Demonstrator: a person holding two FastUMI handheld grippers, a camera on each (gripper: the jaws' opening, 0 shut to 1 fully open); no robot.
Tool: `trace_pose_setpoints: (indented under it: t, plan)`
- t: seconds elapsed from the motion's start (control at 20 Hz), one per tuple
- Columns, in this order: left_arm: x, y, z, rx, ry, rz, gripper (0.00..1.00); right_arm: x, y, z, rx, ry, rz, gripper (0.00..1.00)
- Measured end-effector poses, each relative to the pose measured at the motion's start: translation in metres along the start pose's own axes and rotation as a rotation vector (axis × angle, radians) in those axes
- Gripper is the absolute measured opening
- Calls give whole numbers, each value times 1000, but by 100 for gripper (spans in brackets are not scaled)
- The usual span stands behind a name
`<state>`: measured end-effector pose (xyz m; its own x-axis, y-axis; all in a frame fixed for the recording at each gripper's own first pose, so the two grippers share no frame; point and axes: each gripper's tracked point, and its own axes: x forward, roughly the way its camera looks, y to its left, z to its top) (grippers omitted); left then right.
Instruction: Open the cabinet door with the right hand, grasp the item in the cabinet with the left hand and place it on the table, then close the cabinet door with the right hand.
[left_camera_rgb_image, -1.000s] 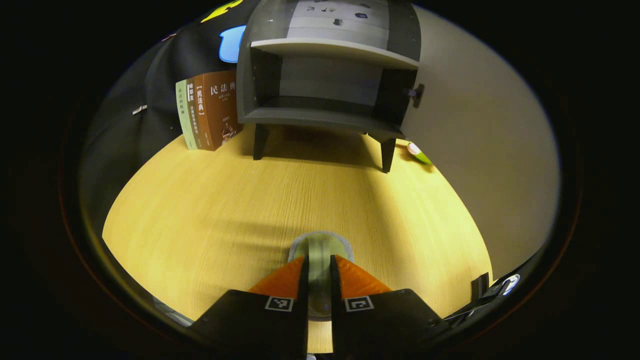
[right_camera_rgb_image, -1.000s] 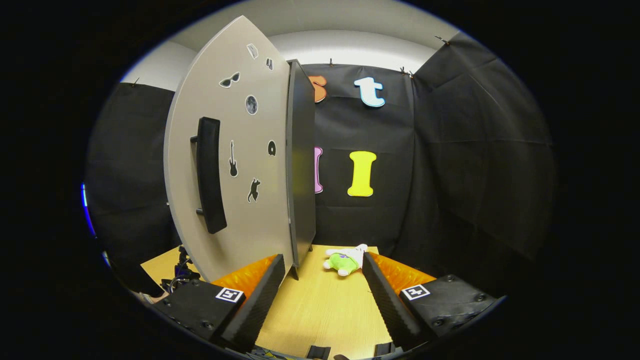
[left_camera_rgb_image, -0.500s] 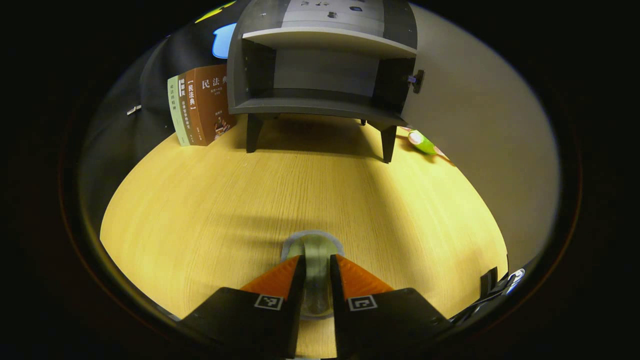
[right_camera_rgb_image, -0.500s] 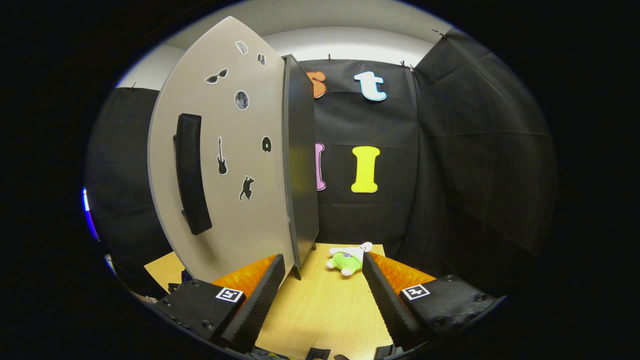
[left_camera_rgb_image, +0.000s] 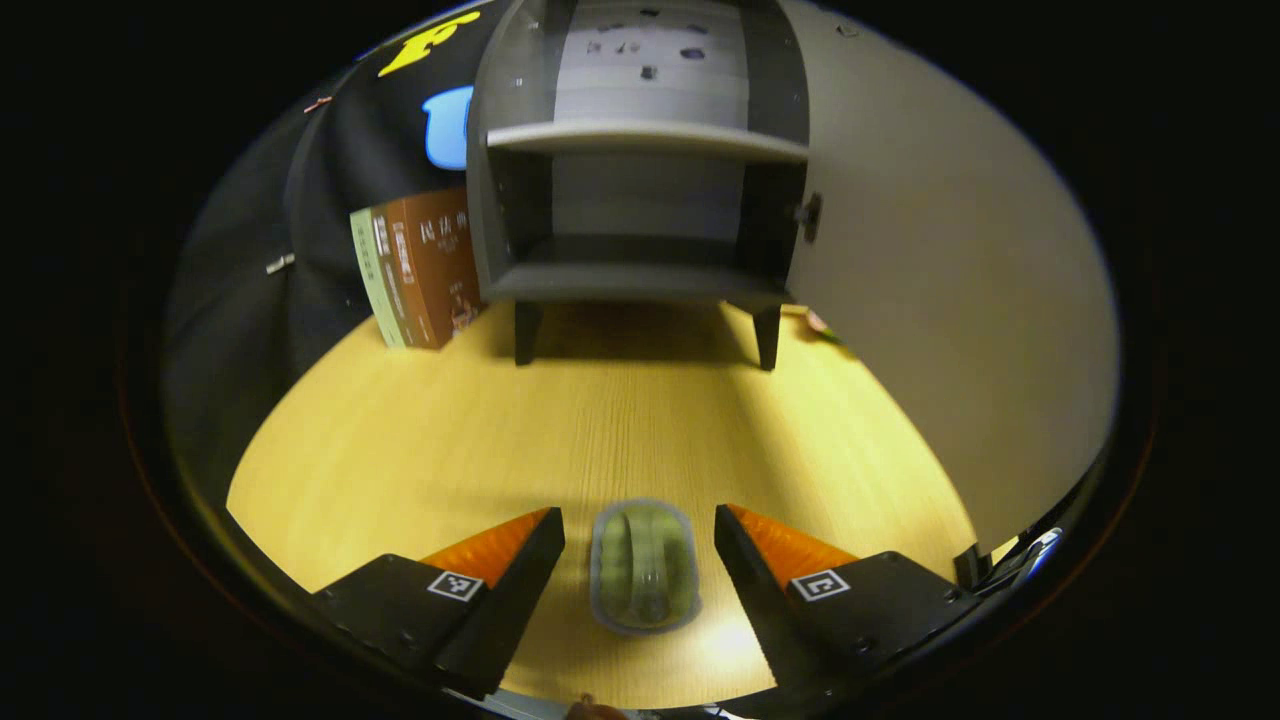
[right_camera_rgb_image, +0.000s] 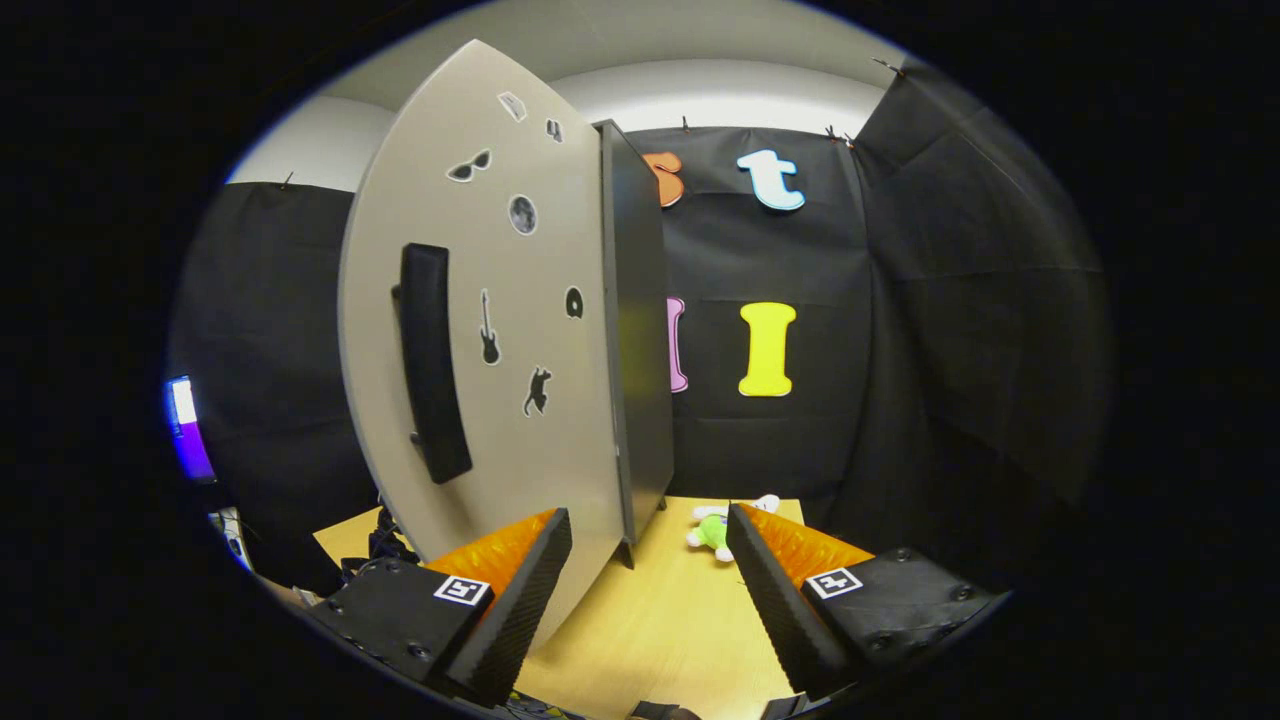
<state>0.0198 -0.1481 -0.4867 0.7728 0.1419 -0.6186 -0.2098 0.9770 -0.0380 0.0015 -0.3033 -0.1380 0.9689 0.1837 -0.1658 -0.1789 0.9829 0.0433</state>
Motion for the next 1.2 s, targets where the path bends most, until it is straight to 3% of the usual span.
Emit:
trace_pose_setpoints:
  t: [0.2,0.4,0.6,0.75,1.0,1.2]
  plan:
    - [-56,4,78,34,-219,15,96,-8,25,18,36,-43,71,99]
    - [-124,-9,148,-58,-381,-72,95,-11,47,36,38,-82,135,98]
    - [-186,-7,206,37,-485,-73,93,-6,69,51,31,-113,207,98]
    - [-221,-24,228,111,-514,-113,95,1,81,58,40,-125,258,99]
    - [-258,-58,251,70,-551,-220,94,9,99,70,39,-149,351,98]
    - [-280,-61,275,65,-578,-228,93,15,105,67,32,-131,414,98]
